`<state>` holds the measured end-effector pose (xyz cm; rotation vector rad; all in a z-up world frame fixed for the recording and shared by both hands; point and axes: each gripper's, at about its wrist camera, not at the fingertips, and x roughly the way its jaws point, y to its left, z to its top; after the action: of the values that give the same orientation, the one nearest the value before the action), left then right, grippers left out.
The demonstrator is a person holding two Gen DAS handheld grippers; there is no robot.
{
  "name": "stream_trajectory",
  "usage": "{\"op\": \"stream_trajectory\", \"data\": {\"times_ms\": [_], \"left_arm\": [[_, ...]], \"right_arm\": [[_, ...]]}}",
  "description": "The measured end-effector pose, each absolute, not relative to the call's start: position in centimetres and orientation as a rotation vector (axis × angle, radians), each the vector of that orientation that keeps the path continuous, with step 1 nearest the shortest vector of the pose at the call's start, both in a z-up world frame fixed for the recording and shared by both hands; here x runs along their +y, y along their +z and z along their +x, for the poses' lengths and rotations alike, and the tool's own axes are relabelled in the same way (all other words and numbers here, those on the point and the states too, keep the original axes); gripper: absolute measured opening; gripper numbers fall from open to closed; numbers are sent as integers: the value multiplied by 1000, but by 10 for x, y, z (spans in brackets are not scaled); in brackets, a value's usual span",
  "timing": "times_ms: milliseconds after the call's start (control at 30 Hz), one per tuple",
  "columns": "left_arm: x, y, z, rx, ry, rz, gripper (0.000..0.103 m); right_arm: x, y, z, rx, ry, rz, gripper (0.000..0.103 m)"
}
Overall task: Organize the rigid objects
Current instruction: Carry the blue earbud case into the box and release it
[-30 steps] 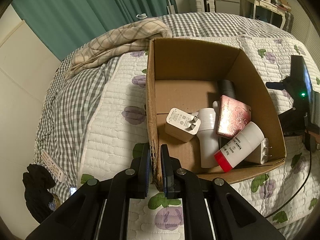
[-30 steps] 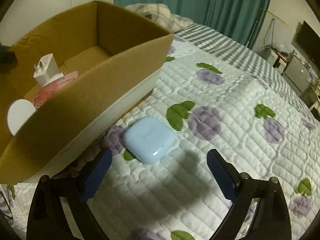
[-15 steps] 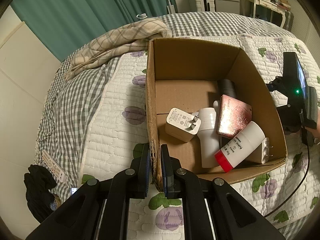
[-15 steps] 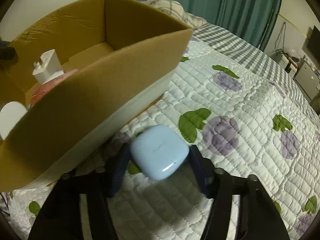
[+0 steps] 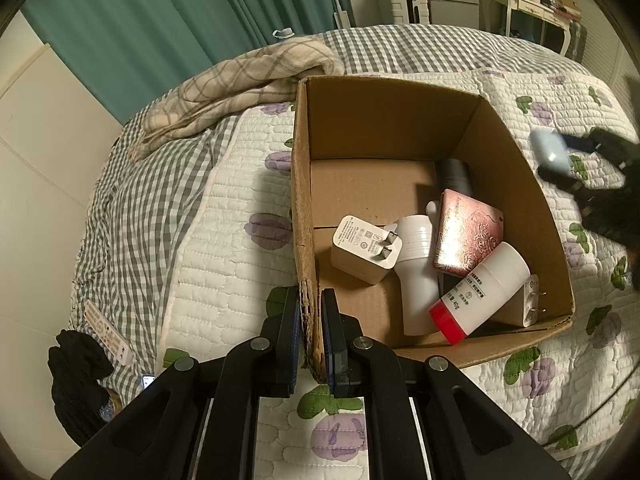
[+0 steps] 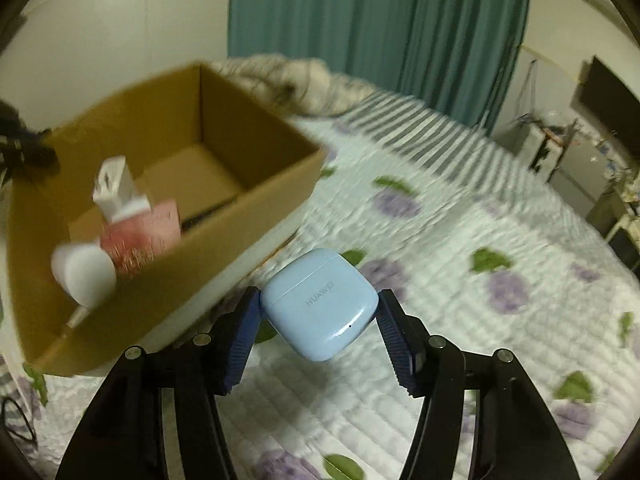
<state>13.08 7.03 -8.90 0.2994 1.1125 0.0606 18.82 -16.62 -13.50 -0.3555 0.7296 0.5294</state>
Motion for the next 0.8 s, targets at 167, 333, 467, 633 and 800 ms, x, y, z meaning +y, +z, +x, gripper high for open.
{"op": "stream_trajectory", "data": {"times_ms": [167, 333, 467, 633, 800], "left_arm": [[70, -88, 131, 1112, 58, 290, 10], [71, -87, 131, 1111, 56, 282, 10], [73, -88, 131, 1108, 49, 274, 10], [76, -88, 131, 1105, 39, 265, 10], [77, -88, 129, 1101, 29, 265, 10]], "right_arm": [[-157, -81, 185, 660, 500, -333, 59], [-123, -41, 168, 607, 545, -322, 58], [-90, -32, 155, 579, 627, -327, 58], [-52, -53, 154, 623, 676, -329, 58], [-30, -82, 171, 715, 644, -325, 58]]}}
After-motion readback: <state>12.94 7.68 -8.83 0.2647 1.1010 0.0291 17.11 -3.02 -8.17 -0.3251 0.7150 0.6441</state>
